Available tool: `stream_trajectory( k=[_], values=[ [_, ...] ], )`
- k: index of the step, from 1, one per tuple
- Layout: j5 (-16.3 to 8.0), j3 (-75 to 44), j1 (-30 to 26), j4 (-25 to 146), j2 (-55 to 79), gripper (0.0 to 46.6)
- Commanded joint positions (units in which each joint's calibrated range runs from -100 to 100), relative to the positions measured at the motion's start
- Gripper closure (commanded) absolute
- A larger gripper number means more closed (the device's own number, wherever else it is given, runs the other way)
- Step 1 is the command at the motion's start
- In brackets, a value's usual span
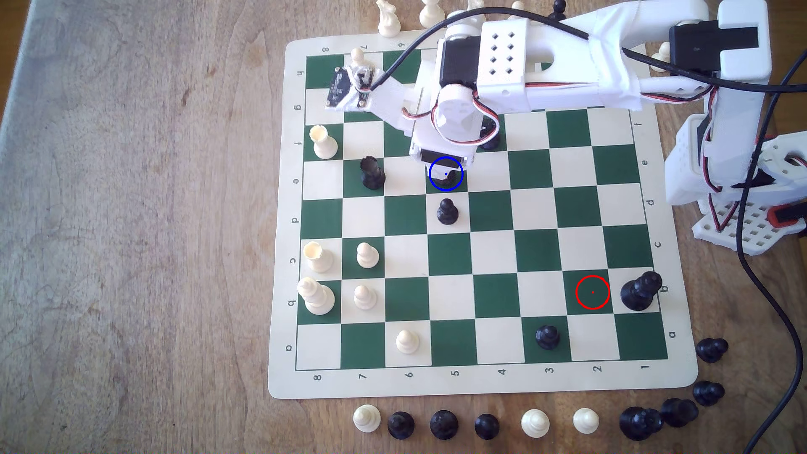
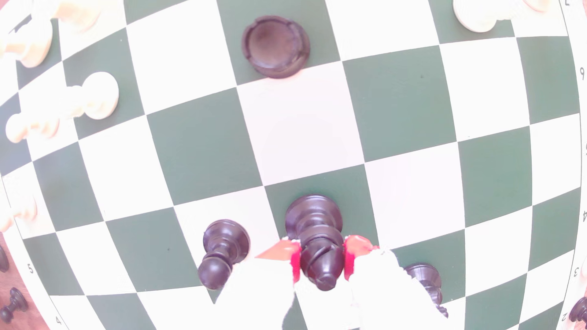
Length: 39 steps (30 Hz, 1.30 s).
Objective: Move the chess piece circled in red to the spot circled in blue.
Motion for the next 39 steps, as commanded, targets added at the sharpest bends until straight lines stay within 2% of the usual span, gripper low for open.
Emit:
stream_trajectory(
  k=[1,39],
  values=[
    [-0.1,-0.5,-0.5,-0.9,-0.4,46.3],
    [0.9,-0.3,0.2,0.6,-1.5,46.4]
  ],
)
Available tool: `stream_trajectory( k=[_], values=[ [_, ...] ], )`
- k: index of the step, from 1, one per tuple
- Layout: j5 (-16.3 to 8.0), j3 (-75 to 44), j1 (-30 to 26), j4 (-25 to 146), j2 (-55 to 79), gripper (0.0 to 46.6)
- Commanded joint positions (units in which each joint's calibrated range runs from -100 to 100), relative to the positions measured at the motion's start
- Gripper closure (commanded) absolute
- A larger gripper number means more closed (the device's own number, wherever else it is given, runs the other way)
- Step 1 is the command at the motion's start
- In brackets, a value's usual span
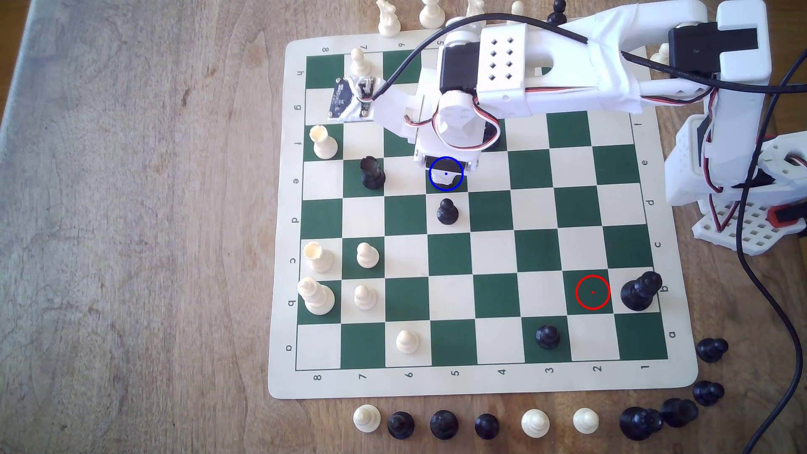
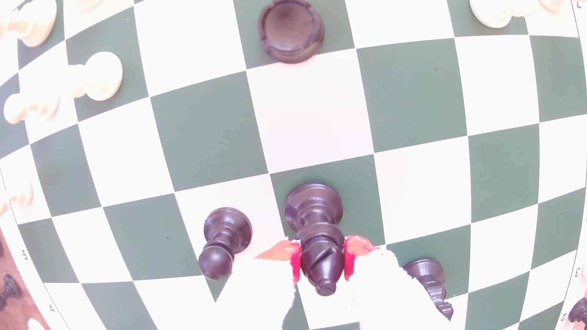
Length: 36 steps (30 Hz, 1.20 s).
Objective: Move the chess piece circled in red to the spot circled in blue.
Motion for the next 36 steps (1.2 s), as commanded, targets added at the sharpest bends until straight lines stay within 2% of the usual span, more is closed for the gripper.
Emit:
stream_trajectory(
  k=[1,11,22,27,36],
  values=[
    [0.1,-1.3,0.6,-0.4,-1.7,45.9],
    [-0.1,-1.5,0.5,-1.7,-1.0,37.1],
    [-0.1,-1.6,0.7,-1.0,-2.4,35.6],
    [-0.2,-1.0,0.9,-0.6,-4.5,33.1],
    [-0.4,6.0,0.0,1.9,-16.6,31.0]
  ],
)
